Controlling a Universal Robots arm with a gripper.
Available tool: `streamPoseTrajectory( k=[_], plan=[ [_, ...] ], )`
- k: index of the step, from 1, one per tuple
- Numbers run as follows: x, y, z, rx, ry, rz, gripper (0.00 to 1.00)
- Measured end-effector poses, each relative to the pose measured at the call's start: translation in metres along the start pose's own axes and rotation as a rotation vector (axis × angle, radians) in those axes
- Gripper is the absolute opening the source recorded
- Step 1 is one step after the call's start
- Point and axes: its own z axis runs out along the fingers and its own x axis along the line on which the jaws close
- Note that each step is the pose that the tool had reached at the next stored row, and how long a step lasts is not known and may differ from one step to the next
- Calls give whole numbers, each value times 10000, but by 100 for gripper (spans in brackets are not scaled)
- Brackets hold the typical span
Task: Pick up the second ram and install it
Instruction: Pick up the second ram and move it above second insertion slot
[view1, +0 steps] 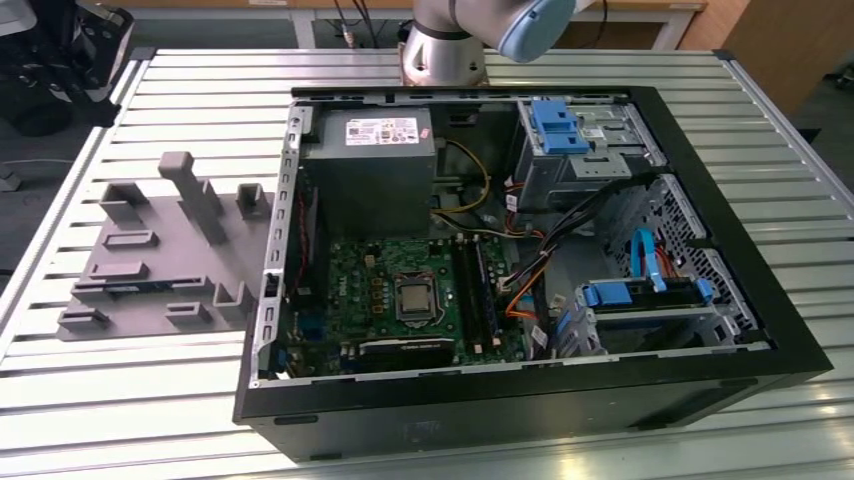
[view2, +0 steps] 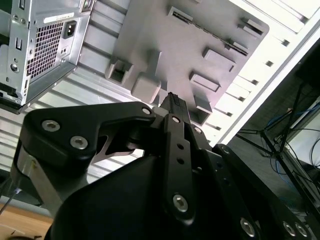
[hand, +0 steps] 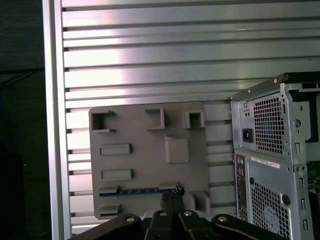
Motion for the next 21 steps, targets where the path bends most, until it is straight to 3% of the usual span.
streamPoseTrajectory(
  k=[12,13,18,21],
  plan=[
    [2,0,0,0,0,0,11],
    [2,0,0,-1,0,0,17],
    [3,0,0,0,0,0,17],
    [3,0,0,0,0,0,25]
  ],
)
